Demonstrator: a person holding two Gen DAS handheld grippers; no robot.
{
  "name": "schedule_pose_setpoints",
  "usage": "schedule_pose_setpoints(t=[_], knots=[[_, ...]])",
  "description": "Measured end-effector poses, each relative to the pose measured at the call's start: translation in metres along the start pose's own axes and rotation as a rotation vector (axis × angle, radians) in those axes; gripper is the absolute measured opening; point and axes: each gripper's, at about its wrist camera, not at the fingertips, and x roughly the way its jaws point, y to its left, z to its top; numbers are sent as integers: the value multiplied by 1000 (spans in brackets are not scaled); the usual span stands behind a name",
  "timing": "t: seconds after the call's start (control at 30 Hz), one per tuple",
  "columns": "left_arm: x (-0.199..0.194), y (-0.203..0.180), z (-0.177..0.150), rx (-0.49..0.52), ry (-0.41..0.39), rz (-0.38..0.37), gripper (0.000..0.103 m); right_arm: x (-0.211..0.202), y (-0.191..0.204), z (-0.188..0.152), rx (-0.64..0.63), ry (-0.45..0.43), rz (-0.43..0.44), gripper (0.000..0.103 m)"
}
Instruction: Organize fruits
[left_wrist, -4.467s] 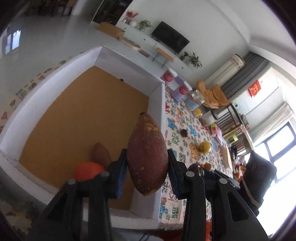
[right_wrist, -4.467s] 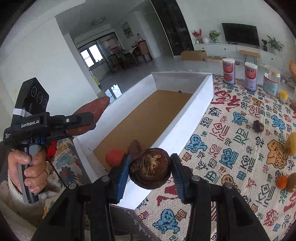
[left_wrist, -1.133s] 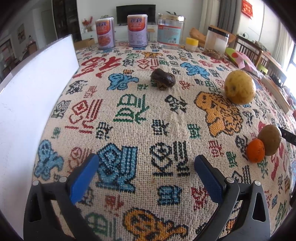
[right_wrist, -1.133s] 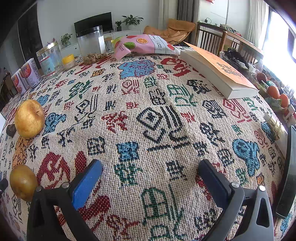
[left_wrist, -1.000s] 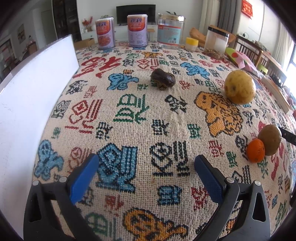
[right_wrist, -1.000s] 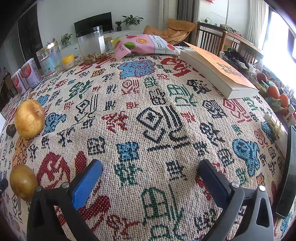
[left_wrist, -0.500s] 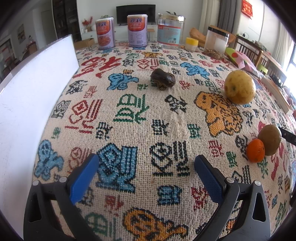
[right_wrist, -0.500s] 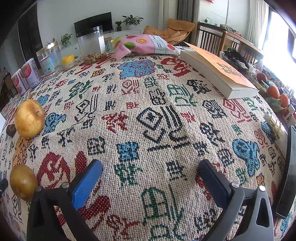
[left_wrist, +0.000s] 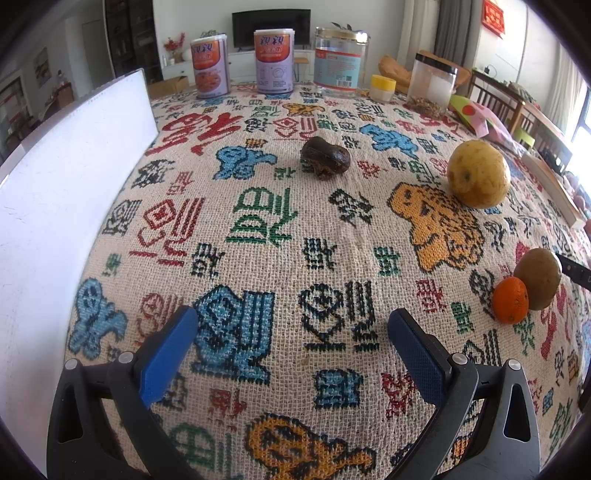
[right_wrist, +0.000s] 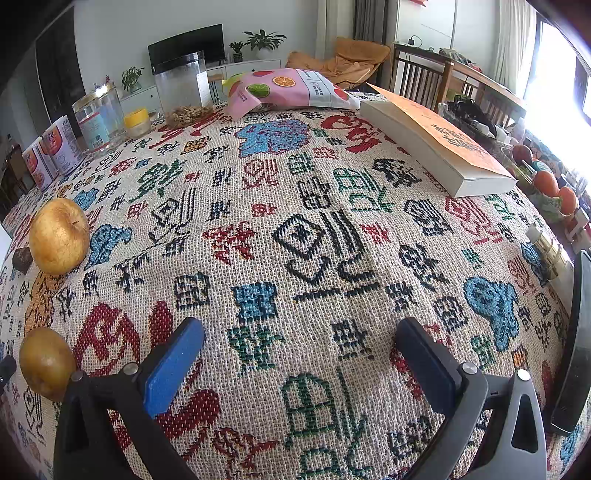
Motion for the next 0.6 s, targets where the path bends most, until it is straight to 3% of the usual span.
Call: schedule_pose_setpoints(t=[0.6], knots=[[0,0,0,3,1,3,102,0,0,0,0,0,0,103]])
